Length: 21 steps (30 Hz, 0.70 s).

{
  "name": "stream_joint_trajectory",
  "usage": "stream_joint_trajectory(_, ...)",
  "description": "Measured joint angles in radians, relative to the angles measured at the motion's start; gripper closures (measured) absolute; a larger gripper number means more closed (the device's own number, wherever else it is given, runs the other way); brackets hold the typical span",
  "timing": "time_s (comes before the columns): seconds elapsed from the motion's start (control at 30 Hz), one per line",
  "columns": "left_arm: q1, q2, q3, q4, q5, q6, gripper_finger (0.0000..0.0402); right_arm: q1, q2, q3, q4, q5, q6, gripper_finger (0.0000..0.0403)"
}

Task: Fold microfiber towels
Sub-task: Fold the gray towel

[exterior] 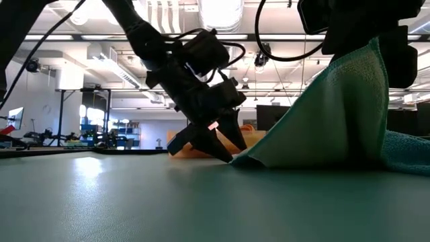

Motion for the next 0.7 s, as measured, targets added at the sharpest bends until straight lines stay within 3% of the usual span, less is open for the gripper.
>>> stream_joint_trajectory(0.4, 0.021, -0.09, 0.0, -0.087, -0.031, 0.017, 0.0214, 0.0, 0.0, 0.0, -0.005, 0.0, -0.002, 0.0326)
stream_joint_trajectory(0.7, 0.043, -0.063, 0.002, -0.174, -0.01, 0.049, 0.0214, 0.0, 0.0, 0.0, -0.007, 0.0, -0.003, 0.0326)
